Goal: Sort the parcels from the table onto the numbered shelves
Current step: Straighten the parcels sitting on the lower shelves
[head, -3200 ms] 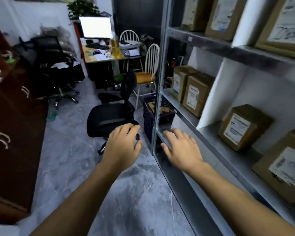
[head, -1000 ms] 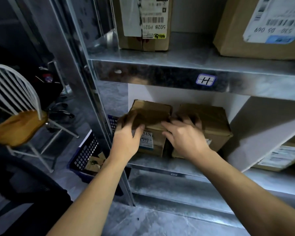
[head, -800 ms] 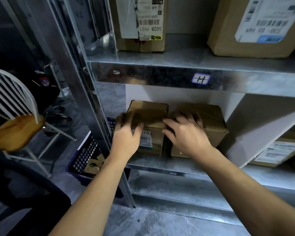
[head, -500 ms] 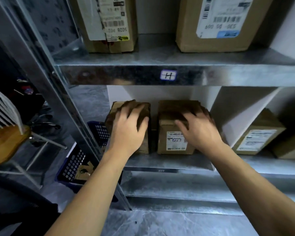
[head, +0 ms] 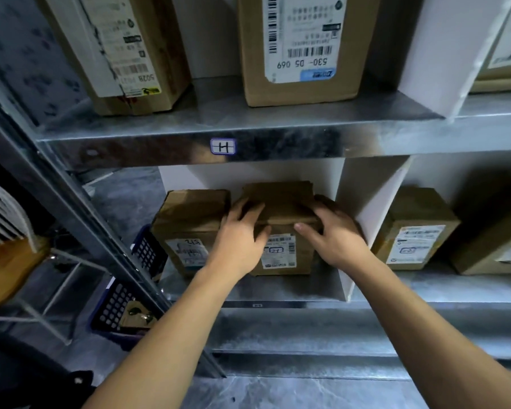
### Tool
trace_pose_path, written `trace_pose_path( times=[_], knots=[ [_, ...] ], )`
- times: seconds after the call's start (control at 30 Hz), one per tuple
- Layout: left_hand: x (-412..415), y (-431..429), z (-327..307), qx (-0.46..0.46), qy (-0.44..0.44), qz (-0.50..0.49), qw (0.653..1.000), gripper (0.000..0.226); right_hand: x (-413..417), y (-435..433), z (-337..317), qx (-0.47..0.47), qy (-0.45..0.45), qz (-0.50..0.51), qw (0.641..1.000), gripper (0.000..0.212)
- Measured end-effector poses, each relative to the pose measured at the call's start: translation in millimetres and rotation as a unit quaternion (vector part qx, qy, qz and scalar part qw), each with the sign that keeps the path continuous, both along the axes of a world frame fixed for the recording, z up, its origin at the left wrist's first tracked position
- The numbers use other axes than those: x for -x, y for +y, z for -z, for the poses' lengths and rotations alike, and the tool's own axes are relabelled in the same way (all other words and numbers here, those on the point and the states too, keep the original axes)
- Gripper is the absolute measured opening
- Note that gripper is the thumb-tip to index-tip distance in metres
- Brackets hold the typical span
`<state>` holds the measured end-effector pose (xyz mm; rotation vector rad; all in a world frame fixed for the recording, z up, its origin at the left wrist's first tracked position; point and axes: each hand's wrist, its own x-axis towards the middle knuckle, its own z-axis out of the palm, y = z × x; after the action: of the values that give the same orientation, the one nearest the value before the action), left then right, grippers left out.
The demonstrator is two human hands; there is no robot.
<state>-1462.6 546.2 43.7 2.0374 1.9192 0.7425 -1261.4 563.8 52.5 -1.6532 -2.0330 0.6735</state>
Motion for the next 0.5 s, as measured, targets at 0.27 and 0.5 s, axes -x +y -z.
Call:
trace_pose_path(
  times=[0.27,0.5],
  knots=[
    [-14,-8,2,-0.025,-0.027,-0.029,0.999,0.049,-6,-10,9,-0.058,0.052,0.033,0.996,0.043],
    [-18,-14,6,-0.036,-0.022,-0.029,0.999,0.048,-12,-19,13,-0.082,0.066,0.024,0.994,0.041]
  ],
)
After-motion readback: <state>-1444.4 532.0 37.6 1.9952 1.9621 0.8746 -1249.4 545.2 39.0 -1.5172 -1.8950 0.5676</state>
